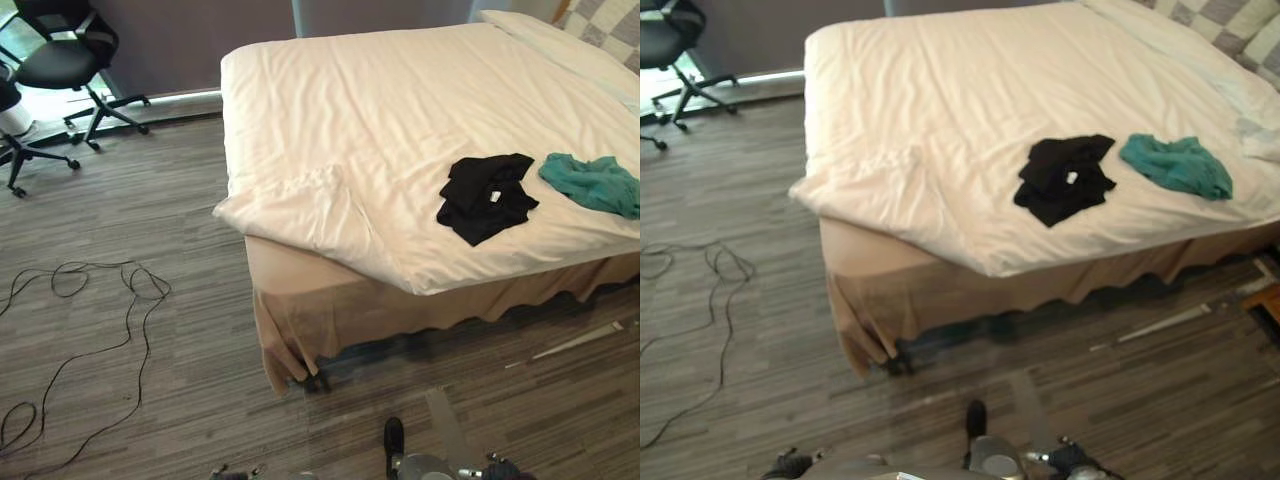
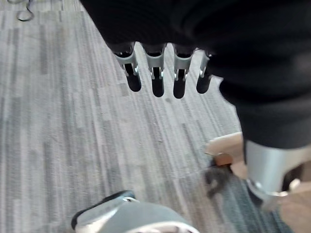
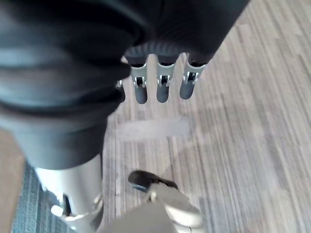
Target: Tidy up the quilt and then pick up the clothes from the bed and put them into the laundry hamper.
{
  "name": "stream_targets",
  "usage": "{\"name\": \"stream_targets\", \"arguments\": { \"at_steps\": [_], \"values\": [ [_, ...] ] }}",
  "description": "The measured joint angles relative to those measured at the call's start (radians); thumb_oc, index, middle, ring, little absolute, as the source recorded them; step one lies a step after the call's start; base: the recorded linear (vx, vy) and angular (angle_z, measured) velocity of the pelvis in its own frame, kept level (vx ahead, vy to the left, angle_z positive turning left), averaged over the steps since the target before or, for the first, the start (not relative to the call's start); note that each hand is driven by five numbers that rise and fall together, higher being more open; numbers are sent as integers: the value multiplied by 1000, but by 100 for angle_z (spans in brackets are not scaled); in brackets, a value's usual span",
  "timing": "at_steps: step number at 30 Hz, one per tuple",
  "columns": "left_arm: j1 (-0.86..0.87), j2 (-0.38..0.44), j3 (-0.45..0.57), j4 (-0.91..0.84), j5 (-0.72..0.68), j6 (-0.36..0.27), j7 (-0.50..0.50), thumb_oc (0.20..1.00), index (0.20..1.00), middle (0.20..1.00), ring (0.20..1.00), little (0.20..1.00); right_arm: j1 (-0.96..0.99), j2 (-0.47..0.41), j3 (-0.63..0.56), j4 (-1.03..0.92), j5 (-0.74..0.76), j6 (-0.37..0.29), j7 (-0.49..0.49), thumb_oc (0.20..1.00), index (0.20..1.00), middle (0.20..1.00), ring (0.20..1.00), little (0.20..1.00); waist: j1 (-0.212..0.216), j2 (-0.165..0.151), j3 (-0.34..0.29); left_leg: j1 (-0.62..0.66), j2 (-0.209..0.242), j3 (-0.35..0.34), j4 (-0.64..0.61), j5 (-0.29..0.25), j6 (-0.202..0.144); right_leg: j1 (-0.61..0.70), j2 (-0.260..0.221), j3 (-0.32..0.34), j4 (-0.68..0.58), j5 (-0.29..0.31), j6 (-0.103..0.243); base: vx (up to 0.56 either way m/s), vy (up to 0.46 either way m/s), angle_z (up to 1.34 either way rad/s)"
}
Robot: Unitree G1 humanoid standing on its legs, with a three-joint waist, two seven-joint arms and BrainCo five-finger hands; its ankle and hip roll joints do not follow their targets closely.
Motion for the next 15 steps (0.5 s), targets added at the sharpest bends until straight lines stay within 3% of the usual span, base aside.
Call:
{"name": "stream_targets", "arguments": {
  "at_steps": [2,3,4,6,7,10,15],
  "values": [
    [-4,27,-10,-103,0,-16,3,1000,1000,1000,1000,1000,2,-30,0,4,-2,-3,-7,1000,1000,1000,1000,1000,12,3,12,-18,1,10,-127,7,-1,19,9,-3,-11,-12,-23,94,-107,9],
    [-12,40,-11,-149,0,-18,10,1000,1000,1000,1000,1000,5,-44,0,6,-3,-4,-12,1000,1000,1000,1000,1000,14,11,16,-17,-9,-11,-215,18,-10,19,13,-3,-11,-8,-15,105,-31,-6],
    [-29,64,-11,-206,1,-27,20,1000,1000,1000,1000,1000,6,-65,-3,5,-3,-4,-17,1000,1000,1000,1000,1000,7,39,21,-20,-4,-15,-311,63,-25,23,32,-7,-12,-11,-12,101,0,-15],
    [12,127,-7,-444,7,-32,37,1000,1000,1000,1000,1000,15,-75,-26,-3,-4,-11,-19,1000,1000,1000,1000,1000,-7,76,34,-3,13,-2,-427,140,-20,38,64,-14,-15,-23,3,82,-11,-14],
    [24,192,3,-629,24,-61,56,1000,1000,1000,1000,1000,45,-78,-40,-7,-5,-15,-22,1000,1000,1000,1000,1000,-10,93,44,-2,33,-17,-444,186,-22,47,89,-24,-17,-30,-4,89,-41,2],
    [-53,252,51,-736,51,-130,72,1000,1000,1000,1000,1000,107,-70,-81,2,-5,-12,-18,1000,1000,1000,1000,1000,-39,112,41,20,47,23,-455,207,-20,72,87,-40,-17,-62,3,128,-22,22],
    [-83,347,76,-869,100,-132,122,1000,1000,1000,1000,1000,159,-74,-79,3,-5,-12,-15,1000,1000,1000,1000,1000,-51,108,34,21,22,43,-456,207,12,66,60,-33,-18,-56,14,31,26,-12]
  ]
}}
